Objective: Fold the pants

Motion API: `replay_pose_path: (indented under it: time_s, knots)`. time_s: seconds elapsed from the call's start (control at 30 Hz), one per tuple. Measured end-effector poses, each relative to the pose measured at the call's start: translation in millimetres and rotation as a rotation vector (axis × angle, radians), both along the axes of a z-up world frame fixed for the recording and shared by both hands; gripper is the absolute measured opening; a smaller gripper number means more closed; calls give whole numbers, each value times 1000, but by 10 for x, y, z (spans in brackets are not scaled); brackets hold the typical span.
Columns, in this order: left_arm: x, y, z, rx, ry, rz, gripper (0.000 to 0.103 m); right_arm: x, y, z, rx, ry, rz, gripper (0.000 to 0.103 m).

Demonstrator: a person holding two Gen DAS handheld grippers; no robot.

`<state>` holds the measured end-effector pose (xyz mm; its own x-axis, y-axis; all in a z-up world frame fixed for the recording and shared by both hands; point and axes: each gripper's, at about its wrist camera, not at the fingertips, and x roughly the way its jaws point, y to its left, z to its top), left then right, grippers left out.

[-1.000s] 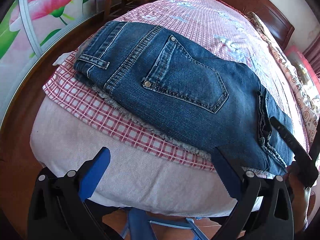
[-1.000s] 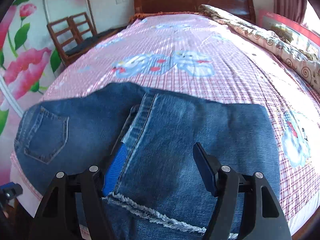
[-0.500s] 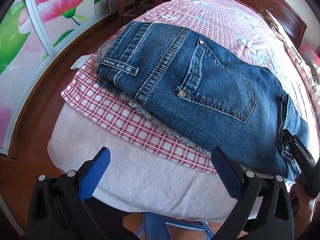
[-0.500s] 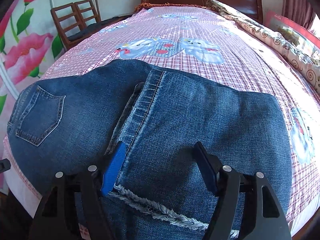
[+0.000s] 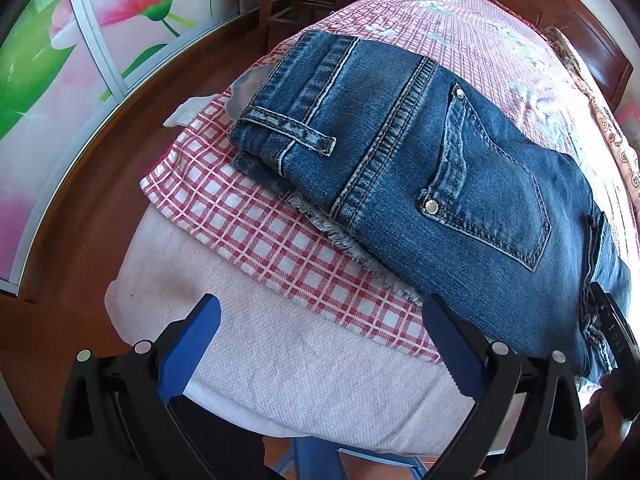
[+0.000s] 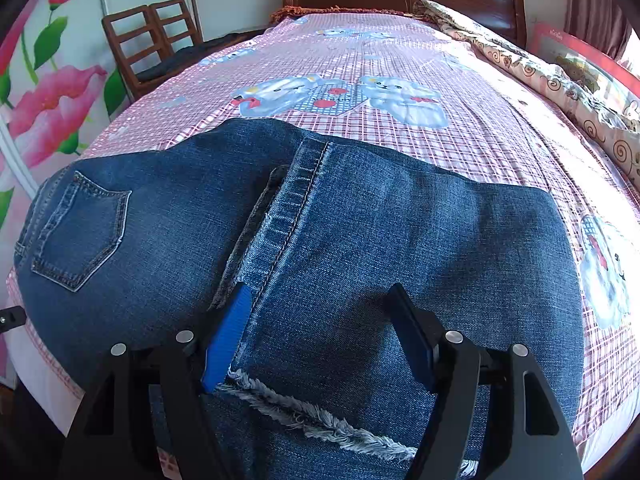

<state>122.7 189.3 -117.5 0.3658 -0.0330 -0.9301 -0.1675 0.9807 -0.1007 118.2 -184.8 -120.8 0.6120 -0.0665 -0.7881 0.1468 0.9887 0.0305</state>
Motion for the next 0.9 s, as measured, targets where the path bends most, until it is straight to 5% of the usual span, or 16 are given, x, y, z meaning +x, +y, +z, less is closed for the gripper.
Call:
replay_pose_path:
  time_s: [0.23,0.37,0.7,0.77,0.9]
  knots:
    - [142,101,-8,-8,0,24,101,6,5,6,0,0,0,69]
    - [243,271,-21,-123,6,63,101,3,4,8,-1,0,1,69]
    - [280,1063,-148,-708,-53,269,100,9,13,10,-1,1,3,69]
    - [272,1108,-131,-730,-30,286,97,11,14,11,1,2,5,69]
    - [192,1123,98,-596,-55,296,96,13,14,13,2,3,7,70]
